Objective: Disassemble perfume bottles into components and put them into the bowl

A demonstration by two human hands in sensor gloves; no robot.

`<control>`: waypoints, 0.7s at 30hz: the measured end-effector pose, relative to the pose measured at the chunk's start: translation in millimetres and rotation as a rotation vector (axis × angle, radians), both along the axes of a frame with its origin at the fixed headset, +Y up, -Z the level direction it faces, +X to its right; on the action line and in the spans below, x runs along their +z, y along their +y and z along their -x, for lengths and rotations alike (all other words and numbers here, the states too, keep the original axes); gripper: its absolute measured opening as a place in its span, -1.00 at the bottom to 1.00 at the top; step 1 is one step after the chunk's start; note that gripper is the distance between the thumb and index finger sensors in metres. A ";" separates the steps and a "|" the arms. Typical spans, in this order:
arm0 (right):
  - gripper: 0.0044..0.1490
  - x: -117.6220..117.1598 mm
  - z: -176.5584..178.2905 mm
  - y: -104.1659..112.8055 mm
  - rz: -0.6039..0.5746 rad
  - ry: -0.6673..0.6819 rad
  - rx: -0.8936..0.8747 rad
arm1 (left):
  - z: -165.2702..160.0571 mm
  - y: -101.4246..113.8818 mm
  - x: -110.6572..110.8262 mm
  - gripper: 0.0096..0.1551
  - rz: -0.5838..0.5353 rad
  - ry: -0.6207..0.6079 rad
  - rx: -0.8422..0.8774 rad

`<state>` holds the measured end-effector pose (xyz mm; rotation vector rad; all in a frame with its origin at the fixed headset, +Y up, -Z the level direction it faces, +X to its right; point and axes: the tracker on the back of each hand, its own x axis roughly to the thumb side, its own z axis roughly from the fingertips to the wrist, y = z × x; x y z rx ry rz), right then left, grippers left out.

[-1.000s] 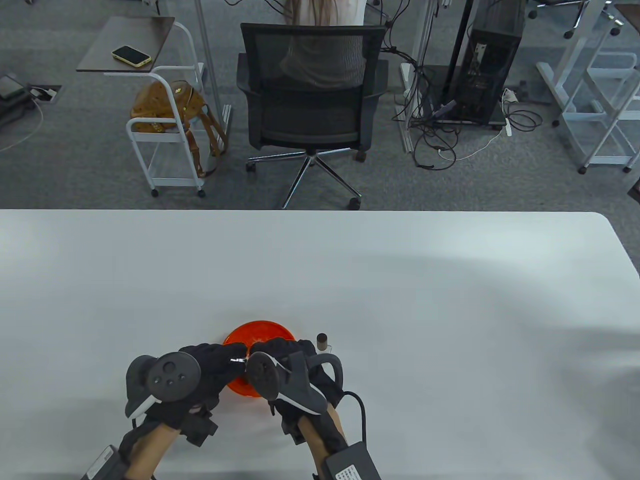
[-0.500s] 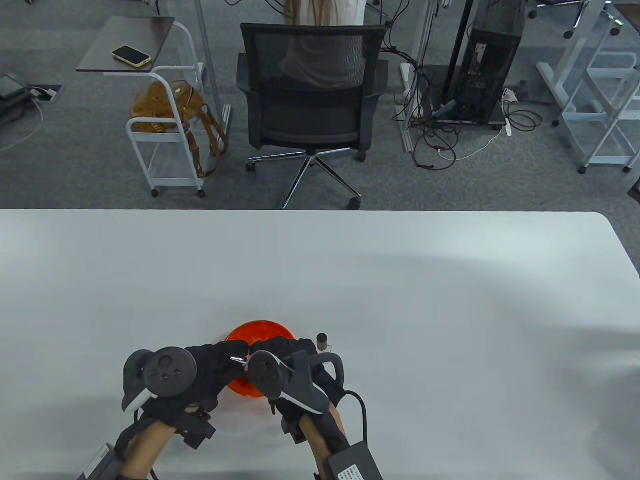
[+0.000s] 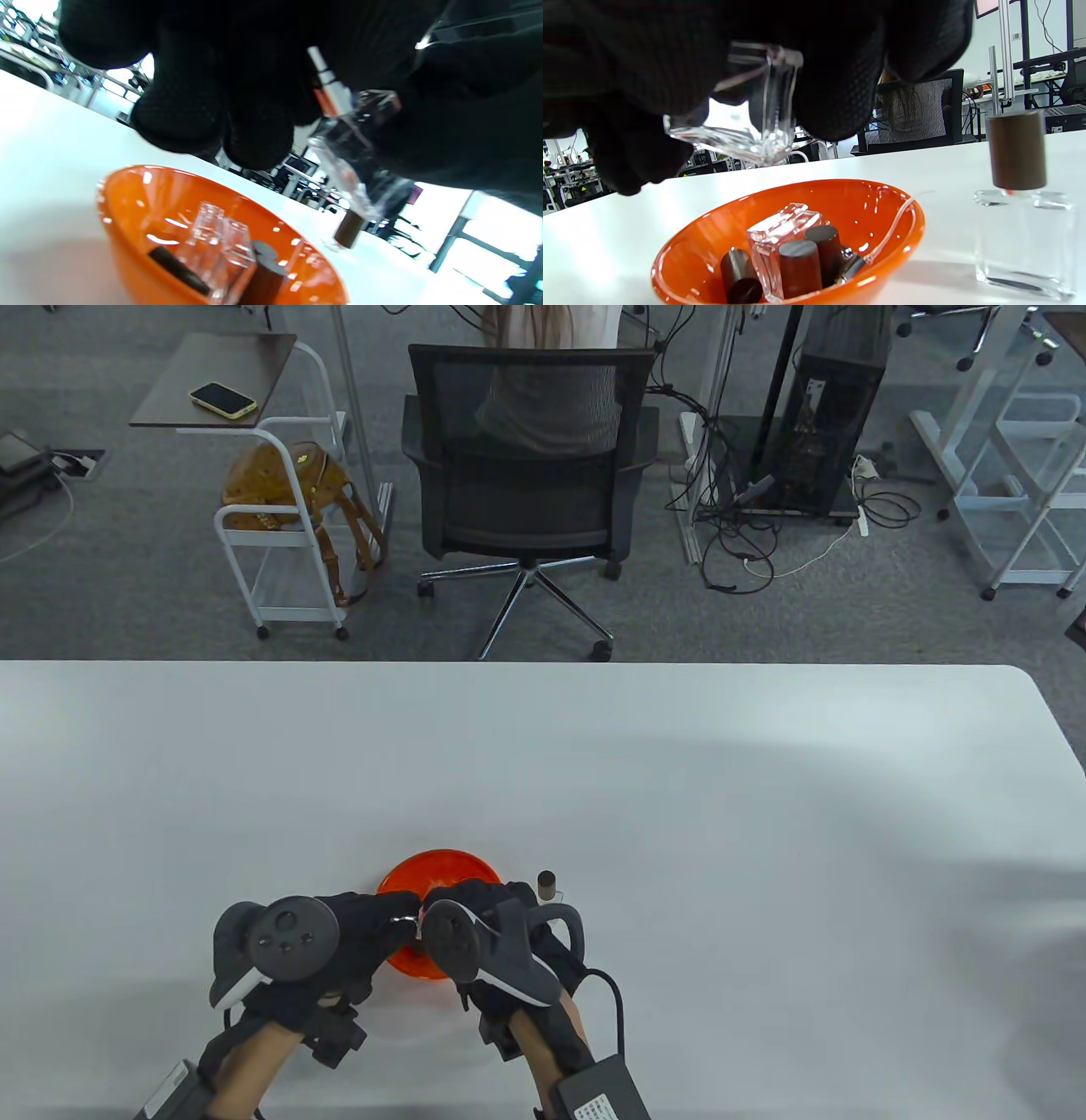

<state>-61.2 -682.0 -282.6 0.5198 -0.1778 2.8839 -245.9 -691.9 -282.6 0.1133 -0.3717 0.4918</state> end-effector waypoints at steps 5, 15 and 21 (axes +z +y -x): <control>-0.30 -0.2 -0.6 0.1 -0.006 -0.008 -0.007 | 0.1 3.5 -2.3 -0.43 0.048 -0.074 0.064; -0.30 0.8 -1.6 2.9 -0.013 -0.007 -0.016 | -0.2 3.0 -0.5 -0.41 0.053 -0.071 0.047; -0.30 0.7 -0.8 2.8 -0.007 0.005 -0.019 | 1.5 0.4 0.2 -0.41 -0.002 -0.023 0.024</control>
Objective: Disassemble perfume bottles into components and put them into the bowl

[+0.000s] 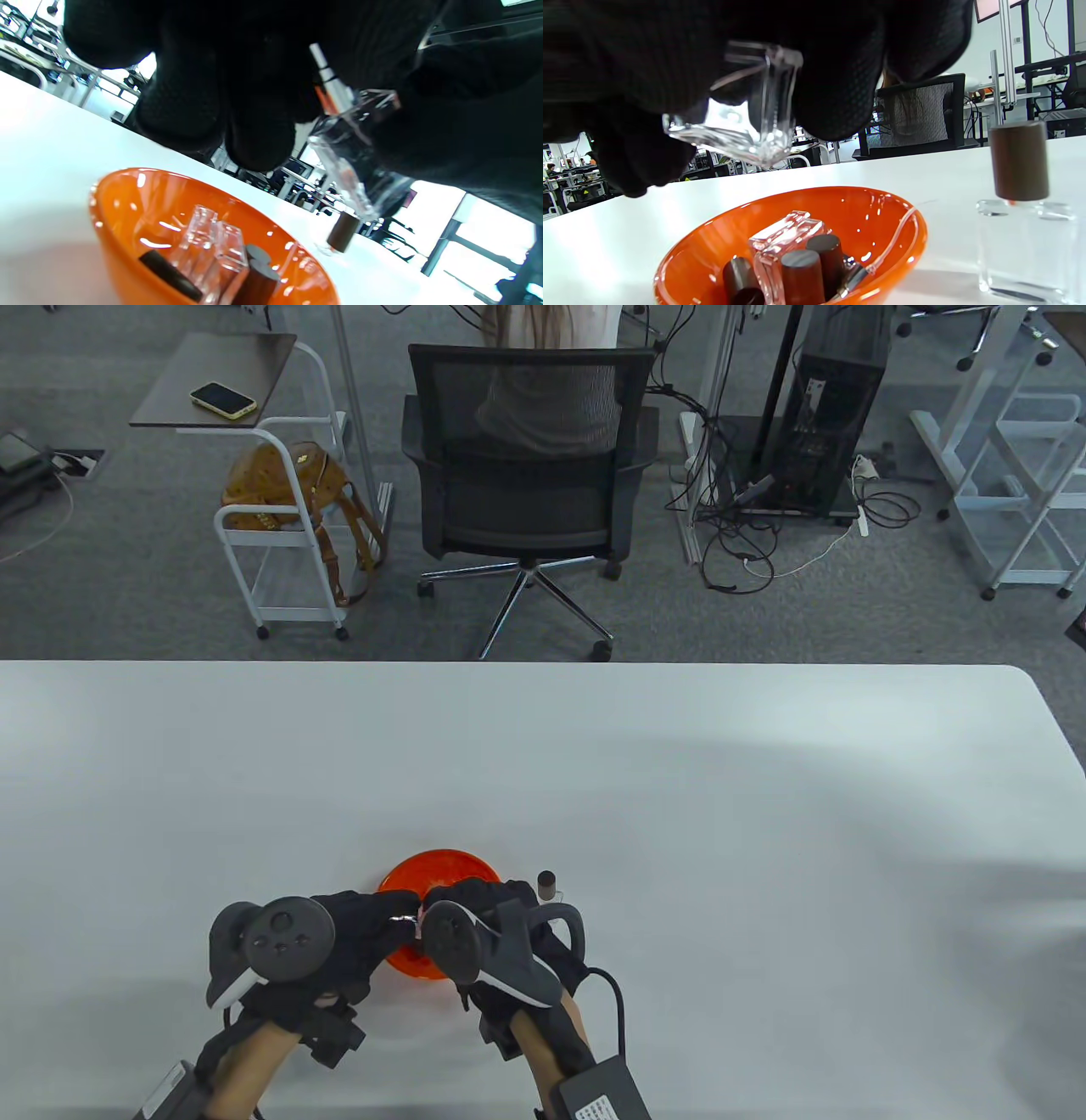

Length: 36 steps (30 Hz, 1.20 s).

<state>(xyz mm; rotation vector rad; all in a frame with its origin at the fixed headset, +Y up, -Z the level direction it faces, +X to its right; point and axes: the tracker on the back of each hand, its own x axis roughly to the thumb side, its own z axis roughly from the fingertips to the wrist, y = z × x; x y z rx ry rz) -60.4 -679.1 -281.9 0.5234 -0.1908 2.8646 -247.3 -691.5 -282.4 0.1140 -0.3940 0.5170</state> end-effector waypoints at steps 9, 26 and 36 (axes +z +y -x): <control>-0.30 -1.1 -1.0 -2.0 0.008 0.002 0.007 | -4.5 0.3 0.9 -0.44 0.009 -0.009 -0.025; -0.30 -1.9 -2.4 0.0 0.005 -0.005 -0.039 | 0.1 2.2 -1.1 -0.46 0.036 -0.062 0.044; -0.30 -1.2 -1.7 0.5 -0.004 -0.009 -0.026 | 0.0 0.0 -2.9 -0.42 0.070 -0.074 0.051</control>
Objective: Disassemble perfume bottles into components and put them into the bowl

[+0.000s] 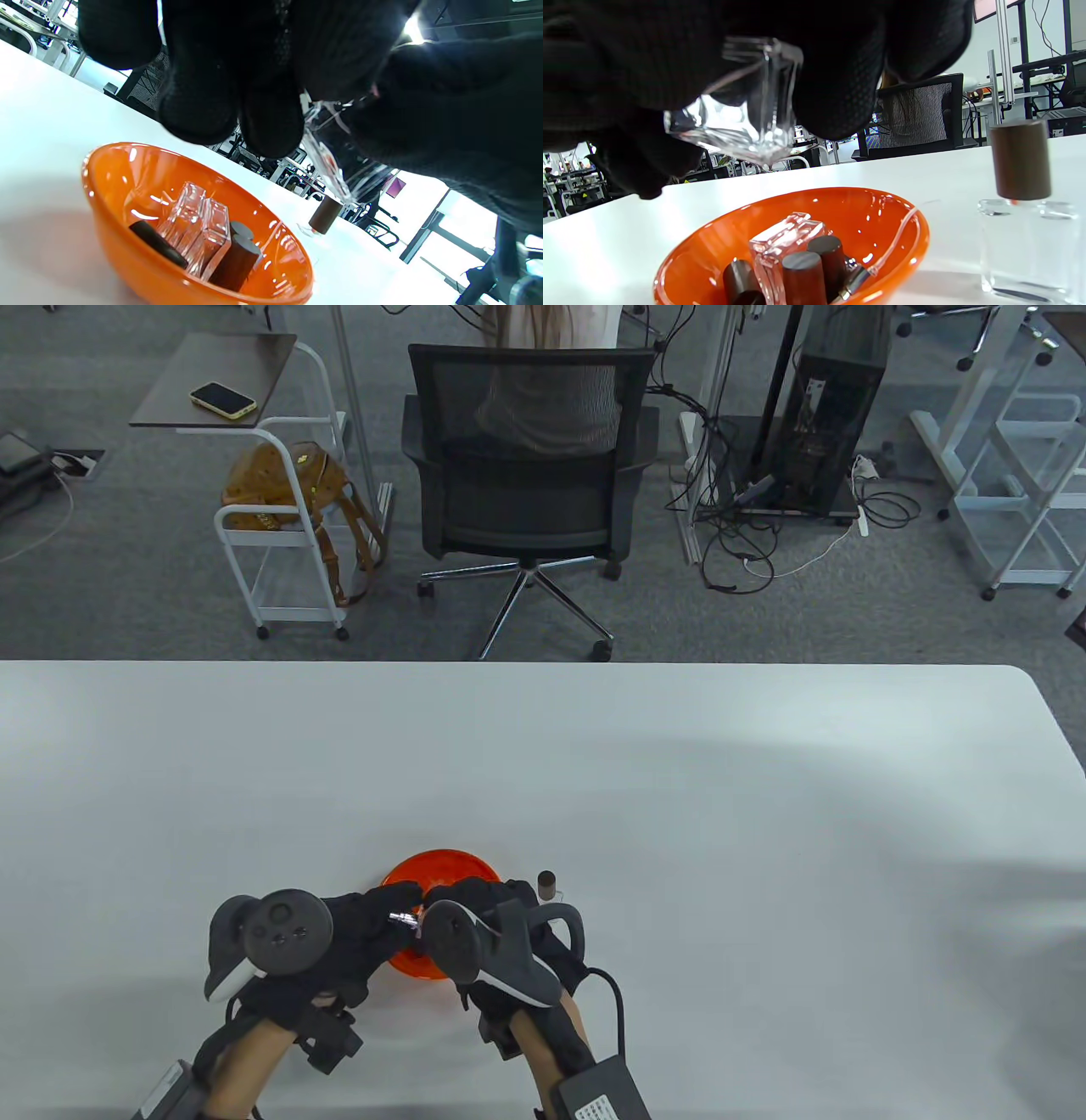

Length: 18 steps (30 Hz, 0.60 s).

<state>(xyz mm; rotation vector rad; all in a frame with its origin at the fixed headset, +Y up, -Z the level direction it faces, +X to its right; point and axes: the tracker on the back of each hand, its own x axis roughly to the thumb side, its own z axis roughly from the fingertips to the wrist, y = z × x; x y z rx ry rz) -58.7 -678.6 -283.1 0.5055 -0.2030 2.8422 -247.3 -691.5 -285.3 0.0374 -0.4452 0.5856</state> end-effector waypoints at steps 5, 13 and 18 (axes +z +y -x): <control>-0.30 0.8 -0.6 0.8 -0.001 0.004 0.022 | -2.1 0.1 2.1 -0.41 -0.060 0.059 -0.037; -0.30 1.6 2.0 -0.1 -0.004 0.013 0.039 | -0.2 -0.5 1.5 -0.43 -0.008 0.036 -0.006; -0.30 0.3 2.6 -3.4 0.011 0.007 0.028 | -1.0 -1.0 1.0 -0.37 0.022 0.010 -0.013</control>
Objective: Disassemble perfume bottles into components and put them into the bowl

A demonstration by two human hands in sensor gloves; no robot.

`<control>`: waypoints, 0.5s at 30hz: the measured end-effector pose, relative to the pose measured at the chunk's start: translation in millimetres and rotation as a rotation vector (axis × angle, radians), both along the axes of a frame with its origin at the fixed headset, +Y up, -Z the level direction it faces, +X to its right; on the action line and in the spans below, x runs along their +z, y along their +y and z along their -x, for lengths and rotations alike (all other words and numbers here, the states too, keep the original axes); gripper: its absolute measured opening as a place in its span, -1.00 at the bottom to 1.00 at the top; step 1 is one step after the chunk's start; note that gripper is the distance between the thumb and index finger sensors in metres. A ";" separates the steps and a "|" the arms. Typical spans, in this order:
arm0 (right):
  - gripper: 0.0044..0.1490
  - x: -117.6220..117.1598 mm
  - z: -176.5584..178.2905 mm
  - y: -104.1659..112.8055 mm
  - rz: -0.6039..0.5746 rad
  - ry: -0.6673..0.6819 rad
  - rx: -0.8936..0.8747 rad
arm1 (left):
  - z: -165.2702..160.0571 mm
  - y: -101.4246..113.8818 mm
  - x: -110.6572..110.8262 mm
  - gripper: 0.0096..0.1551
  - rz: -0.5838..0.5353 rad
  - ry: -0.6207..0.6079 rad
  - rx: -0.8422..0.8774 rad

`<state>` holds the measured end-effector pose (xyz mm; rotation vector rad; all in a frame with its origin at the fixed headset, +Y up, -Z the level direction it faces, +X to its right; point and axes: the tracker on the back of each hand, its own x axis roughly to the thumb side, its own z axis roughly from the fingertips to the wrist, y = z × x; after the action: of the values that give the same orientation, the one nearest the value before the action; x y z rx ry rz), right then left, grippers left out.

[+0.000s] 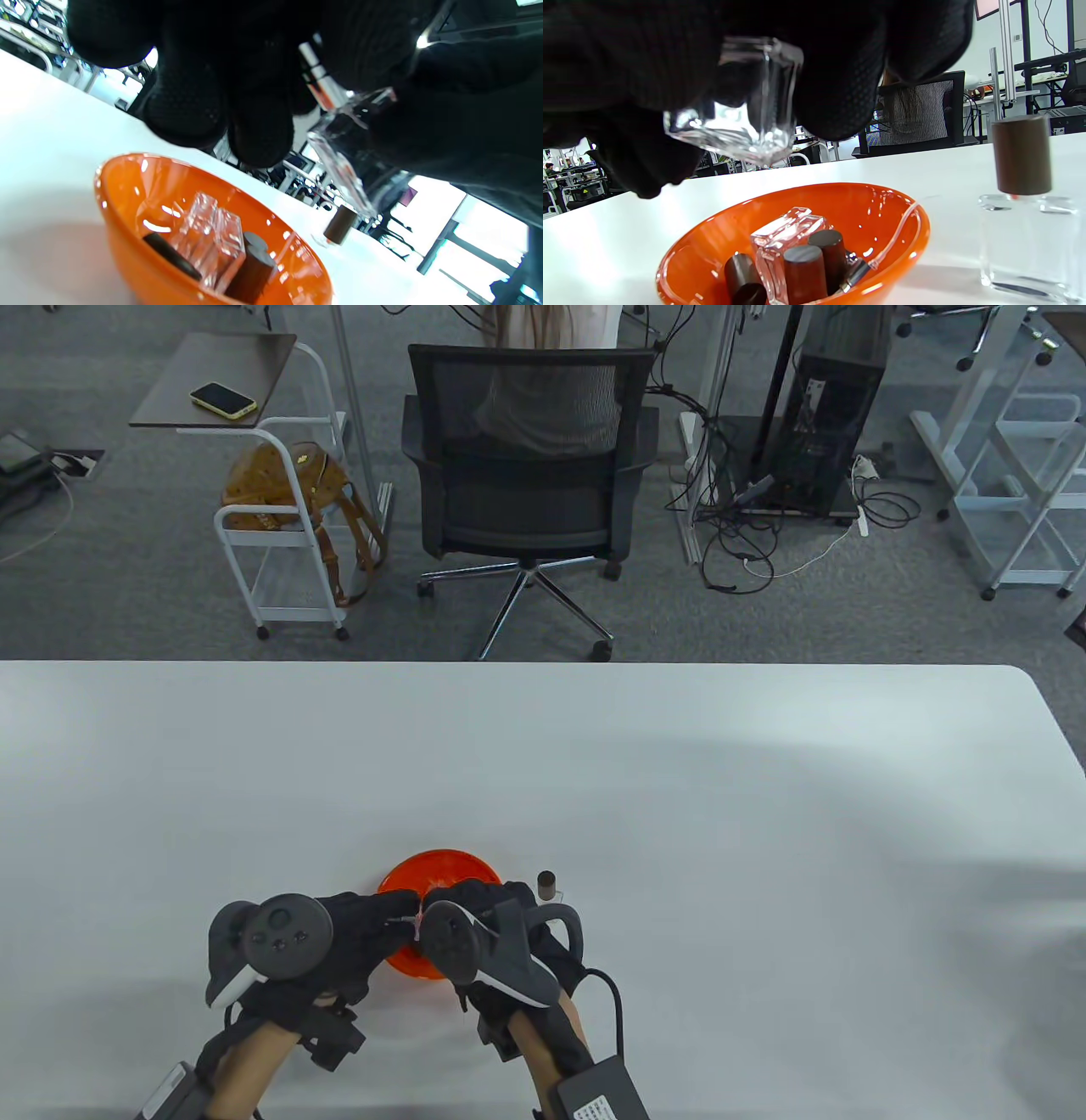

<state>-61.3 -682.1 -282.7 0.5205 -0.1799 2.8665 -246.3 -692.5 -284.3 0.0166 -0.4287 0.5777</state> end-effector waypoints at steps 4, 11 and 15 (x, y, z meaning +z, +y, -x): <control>-0.30 -0.4 -2.0 1.6 -0.001 -0.006 -0.011 | -2.7 3.0 1.8 -0.45 -0.037 0.003 -0.010; -0.30 -0.6 1.1 -1.8 0.003 0.001 0.014 | -0.5 0.8 -1.0 -0.38 0.025 -0.010 -0.012; -0.30 -0.6 -0.7 -0.3 0.006 0.003 0.006 | -1.8 1.8 1.1 -0.45 -0.034 0.032 -0.031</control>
<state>-60.6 -682.4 -283.3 0.5253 -0.1701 2.8707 -244.5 -690.7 -283.2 0.0517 -0.4073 0.5393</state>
